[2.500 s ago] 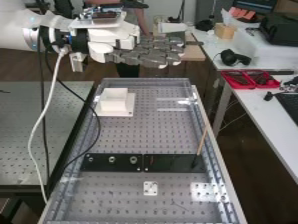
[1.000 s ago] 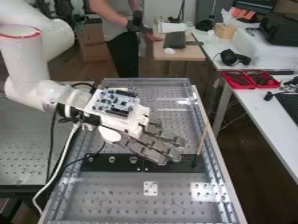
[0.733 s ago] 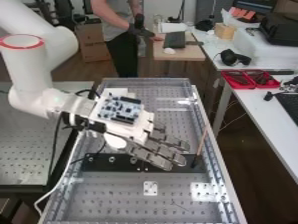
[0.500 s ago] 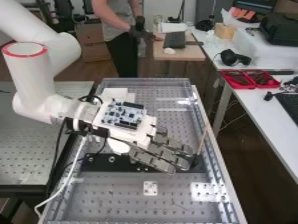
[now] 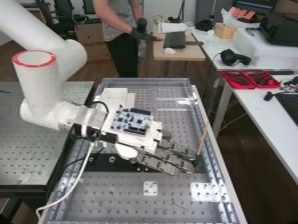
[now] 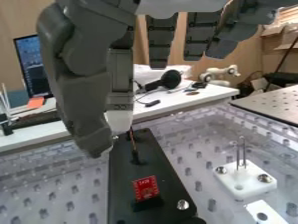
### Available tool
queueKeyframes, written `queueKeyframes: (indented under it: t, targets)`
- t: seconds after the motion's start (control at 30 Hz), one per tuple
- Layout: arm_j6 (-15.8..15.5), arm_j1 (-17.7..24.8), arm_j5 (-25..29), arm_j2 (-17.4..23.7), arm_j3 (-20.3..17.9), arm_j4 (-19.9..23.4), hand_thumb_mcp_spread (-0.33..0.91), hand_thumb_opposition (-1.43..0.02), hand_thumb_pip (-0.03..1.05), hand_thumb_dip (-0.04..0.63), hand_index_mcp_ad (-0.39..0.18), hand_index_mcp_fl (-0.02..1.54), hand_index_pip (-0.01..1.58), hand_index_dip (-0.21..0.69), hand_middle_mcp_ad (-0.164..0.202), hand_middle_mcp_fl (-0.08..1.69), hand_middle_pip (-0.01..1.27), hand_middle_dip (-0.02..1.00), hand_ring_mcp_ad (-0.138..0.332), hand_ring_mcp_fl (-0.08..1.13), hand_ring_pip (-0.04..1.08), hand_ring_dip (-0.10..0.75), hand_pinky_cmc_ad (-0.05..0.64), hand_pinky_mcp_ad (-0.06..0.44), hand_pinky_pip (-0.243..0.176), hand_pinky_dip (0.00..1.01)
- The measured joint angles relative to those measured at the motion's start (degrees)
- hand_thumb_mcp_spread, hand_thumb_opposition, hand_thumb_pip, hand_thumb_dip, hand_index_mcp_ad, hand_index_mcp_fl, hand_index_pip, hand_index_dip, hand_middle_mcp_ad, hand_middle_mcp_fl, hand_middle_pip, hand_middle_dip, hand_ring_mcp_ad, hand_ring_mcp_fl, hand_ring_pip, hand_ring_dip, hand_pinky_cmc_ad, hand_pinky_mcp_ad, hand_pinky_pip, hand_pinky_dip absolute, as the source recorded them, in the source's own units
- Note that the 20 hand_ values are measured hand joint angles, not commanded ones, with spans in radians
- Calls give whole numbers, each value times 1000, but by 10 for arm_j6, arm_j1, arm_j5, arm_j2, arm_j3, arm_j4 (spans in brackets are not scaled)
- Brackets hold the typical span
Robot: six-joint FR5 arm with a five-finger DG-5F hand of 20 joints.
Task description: Grab the pcb board and place it in the clear container
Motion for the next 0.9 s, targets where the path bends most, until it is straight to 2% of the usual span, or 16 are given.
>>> queueKeyframes:
  t: [0.57, 0.9]
  targets:
    - [-34, -12, -25, -20, 21, -20, 670, -836, 394, 234, -187, 361, 1431, 236, 44, 44, 138, 157, 136, 5, 89, 14, 185, 86, -75, 190]
    - [-35, -19, -38, -30, 27, -23, 658, -836, 396, 234, -187, 325, 1400, 236, 44, 58, 138, 157, 136, 12, 93, 12, 197, 87, -75, 190]
